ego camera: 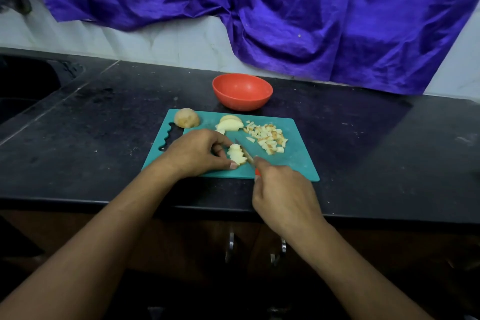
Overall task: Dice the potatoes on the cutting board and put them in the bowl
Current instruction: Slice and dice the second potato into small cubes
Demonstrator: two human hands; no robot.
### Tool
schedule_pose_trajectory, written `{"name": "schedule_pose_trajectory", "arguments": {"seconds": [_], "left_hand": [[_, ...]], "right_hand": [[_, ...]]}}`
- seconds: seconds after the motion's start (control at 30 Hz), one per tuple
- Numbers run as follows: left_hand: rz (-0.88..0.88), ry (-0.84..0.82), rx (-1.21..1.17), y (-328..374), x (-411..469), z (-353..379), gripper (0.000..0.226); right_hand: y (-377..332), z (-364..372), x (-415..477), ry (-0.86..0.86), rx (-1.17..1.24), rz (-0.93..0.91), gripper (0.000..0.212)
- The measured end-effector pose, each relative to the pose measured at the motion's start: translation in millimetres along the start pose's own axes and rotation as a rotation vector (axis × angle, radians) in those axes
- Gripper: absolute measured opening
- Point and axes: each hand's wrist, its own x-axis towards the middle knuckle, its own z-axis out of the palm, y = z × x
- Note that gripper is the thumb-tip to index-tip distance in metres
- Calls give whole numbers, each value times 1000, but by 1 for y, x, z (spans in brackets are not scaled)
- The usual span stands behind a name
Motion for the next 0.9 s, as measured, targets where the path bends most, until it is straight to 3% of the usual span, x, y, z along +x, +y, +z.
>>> {"name": "schedule_pose_trajectory", "arguments": {"seconds": [0.3,0.43,0.63,0.9], "left_hand": [[-121,109,-48,7,-2,9,50],[-190,134,-79,10,0,17,54],[-257,142,-69,13,3,18,53],[-239,109,-109,16,-1,14,55]], "right_hand": [[6,-8,19,-73,-26,-80,46],[14,-13,17,-40,23,4,45],[3,-2,13,-26,0,-57,44],[5,-6,16,-57,-8,-62,46]]}}
